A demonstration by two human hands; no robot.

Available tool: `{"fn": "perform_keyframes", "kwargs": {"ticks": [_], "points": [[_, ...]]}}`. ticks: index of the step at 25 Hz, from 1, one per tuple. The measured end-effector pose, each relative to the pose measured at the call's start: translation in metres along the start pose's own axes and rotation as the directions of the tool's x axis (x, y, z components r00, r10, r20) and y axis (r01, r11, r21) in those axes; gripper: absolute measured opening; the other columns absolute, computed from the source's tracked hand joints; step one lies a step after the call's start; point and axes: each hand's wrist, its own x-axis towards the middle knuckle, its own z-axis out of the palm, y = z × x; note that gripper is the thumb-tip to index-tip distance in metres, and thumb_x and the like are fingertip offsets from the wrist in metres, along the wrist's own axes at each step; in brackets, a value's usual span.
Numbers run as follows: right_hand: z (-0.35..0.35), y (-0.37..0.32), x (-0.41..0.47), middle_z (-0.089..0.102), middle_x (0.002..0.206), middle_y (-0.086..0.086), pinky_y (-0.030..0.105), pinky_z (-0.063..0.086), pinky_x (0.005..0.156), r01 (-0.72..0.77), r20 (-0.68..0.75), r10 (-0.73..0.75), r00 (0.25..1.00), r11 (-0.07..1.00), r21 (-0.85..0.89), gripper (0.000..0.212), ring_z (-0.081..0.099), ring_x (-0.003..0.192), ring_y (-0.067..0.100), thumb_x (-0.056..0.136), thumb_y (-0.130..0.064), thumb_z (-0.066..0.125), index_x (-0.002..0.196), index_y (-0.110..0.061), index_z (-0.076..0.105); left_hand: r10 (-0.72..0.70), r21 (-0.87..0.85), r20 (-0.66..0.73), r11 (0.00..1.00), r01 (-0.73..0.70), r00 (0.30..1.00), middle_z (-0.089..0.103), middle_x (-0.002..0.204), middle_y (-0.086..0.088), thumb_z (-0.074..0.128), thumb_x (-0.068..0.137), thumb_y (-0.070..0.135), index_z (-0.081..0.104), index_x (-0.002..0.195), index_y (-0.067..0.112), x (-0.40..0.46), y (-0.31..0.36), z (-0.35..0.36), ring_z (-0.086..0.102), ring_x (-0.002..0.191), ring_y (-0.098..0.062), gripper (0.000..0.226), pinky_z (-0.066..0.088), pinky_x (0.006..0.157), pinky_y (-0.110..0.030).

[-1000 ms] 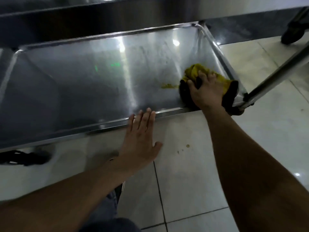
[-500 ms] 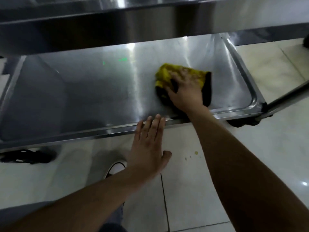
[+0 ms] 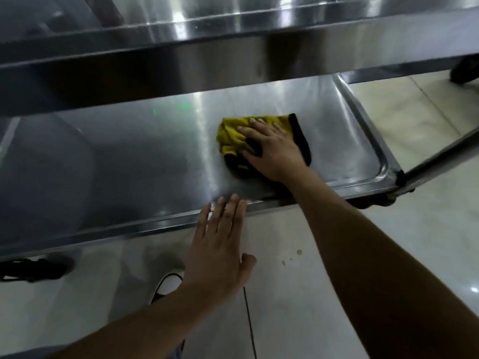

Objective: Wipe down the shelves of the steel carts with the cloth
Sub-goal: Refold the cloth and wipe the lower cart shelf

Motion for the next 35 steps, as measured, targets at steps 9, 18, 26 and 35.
{"fn": "perform_keyframes", "kwargs": {"ticks": [9, 18, 26, 35], "points": [[0.009, 0.0, 0.006, 0.036, 0.162, 0.004, 0.04, 0.017, 0.124, -0.171, -0.089, 0.17, 0.981, 0.985, 0.003, 0.058, 0.03, 0.15, 0.025, 0.094, -0.053, 0.054, 0.148, -0.033, 0.048, -0.045, 0.012, -0.002, 0.999, 0.045, 0.999, 0.013, 0.17, -0.002, 0.055, 0.08, 0.049, 0.013, 0.162, 0.016, 0.0, 0.002, 0.004, 0.01, 0.157, -0.024, 0.097, 0.01, 0.126, -0.046], [-0.042, 0.108, -0.045, 0.031, 0.164, 0.008, 0.042, 0.012, 0.126, -0.486, -0.209, 0.477, 0.854, 0.874, 0.009, 0.059, 0.027, 0.152, 0.026, 0.099, -0.051, 0.05, 0.153, -0.028, 0.041, -0.031, 0.018, -0.019, 0.999, 0.032, 0.999, 0.024, 0.167, -0.005, 0.064, 0.078, 0.038, 0.027, 0.159, 0.013, 0.004, 0.001, 0.0, 0.023, 0.154, -0.026, 0.093, 0.017, 0.124, -0.047], [-0.057, 0.12, -0.047, 0.025, 0.166, 0.01, 0.043, 0.008, 0.127, -0.502, -0.14, 0.492, 0.859, 0.863, -0.049, 0.06, 0.022, 0.153, 0.027, 0.102, -0.048, 0.047, 0.156, -0.024, 0.036, -0.013, -0.002, 0.005, 1.0, 0.013, 1.0, 0.013, 0.17, -0.003, 0.054, 0.084, 0.044, 0.013, 0.162, 0.017, 0.004, 0.001, 0.004, 0.011, 0.157, -0.023, 0.092, 0.007, 0.126, -0.044], [-0.028, 0.054, -0.059, 0.036, 0.161, 0.011, 0.044, 0.02, 0.124, -0.488, -0.175, 0.481, 0.859, 0.873, 0.002, 0.058, 0.031, 0.149, 0.029, 0.099, -0.049, 0.051, 0.152, -0.027, 0.043, 0.024, -0.019, 0.111, 1.0, -0.022, 0.994, -0.017, 0.169, 0.004, 0.037, 0.093, 0.048, -0.02, 0.159, 0.024, 0.002, -0.007, -0.008, -0.016, 0.156, -0.017, 0.09, -0.008, 0.127, -0.04]]}}
